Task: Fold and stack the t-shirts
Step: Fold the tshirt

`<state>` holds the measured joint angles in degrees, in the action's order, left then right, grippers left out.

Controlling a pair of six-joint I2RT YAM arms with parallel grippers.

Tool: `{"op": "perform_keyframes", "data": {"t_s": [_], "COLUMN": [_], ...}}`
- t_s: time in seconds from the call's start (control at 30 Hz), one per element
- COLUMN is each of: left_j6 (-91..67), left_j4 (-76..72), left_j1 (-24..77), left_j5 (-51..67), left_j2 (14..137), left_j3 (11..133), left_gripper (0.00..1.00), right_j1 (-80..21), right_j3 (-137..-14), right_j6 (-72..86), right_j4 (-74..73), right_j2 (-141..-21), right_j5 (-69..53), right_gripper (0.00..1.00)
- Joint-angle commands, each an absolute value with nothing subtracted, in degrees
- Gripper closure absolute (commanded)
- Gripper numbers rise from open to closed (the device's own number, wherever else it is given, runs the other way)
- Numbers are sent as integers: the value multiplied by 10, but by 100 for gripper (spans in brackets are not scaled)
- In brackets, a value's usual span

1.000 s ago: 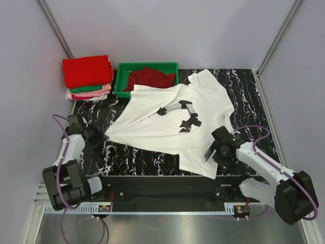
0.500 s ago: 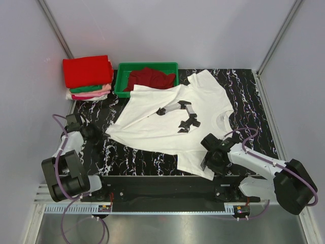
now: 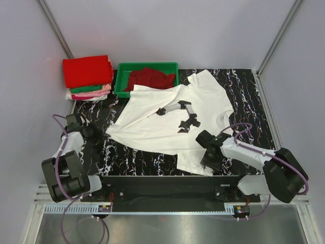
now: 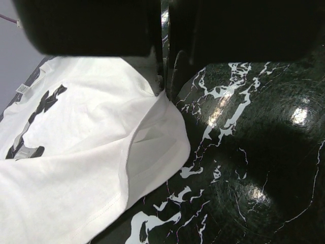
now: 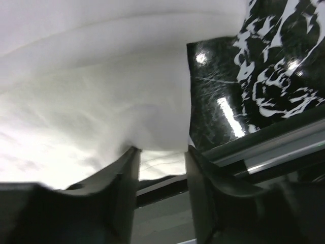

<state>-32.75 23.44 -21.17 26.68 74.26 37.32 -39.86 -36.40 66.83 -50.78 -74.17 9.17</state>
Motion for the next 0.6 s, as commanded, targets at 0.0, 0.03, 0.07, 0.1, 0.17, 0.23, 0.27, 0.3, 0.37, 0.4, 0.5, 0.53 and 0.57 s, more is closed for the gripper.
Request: {"op": "perform_keyframes", "data": {"t_s": [0.0, 0.03, 0.07, 0.1, 0.17, 0.23, 0.27, 0.3, 0.37, 0.4, 0.5, 0.53, 0.57], "left_j6": [-316, -310, -309, -307, -307, -308, -308, -304, -300, -297, -294, -294, -294], "left_j4": [224, 229, 232, 233, 229, 222, 221, 221, 228, 229, 234, 235, 233], "left_j1": [-214, -214, -214, -215, -214, -214, -214, -214, -214, -214, -214, -215, -215], "left_j5": [284, 284, 284, 285, 289, 298, 301, 303, 302, 302, 303, 302, 303], "left_j2": [718, 717, 715, 715, 717, 721, 725, 727, 729, 728, 722, 721, 716], "left_j3": [373, 374, 376, 378, 379, 379, 380, 381, 383, 384, 384, 383, 382], "left_gripper": [100, 100, 100, 100, 100, 100, 100, 100, 100, 100, 100, 100, 100], "right_j1": [-427, -447, -482, -492, -498, -498, -498, -498, -498, -500, -530, -542, -548], "right_j3": [-386, -386, -385, -382, -360, -344, -326, -320, -310, -312, -324, -320, -312], "right_j6": [667, 711, 737, 756, 794, 807, 810, 812, 813, 810, 821, 829, 838], "right_j4": [-498, -503, -515, -515, -505, -486, -456, -441, -405, -403, -421, -425, -421], "right_j2": [-747, -714, -694, -675, -644, -648, -654, -662, -691, -700, -712, -705, -703], "right_j5": [64, 69, 77, 81, 79, 76, 71, 65, 58, 58, 74, 77, 78], "right_gripper": [44, 38, 25, 19, 15, 13, 12, 12, 13, 15, 19, 20, 22]}}
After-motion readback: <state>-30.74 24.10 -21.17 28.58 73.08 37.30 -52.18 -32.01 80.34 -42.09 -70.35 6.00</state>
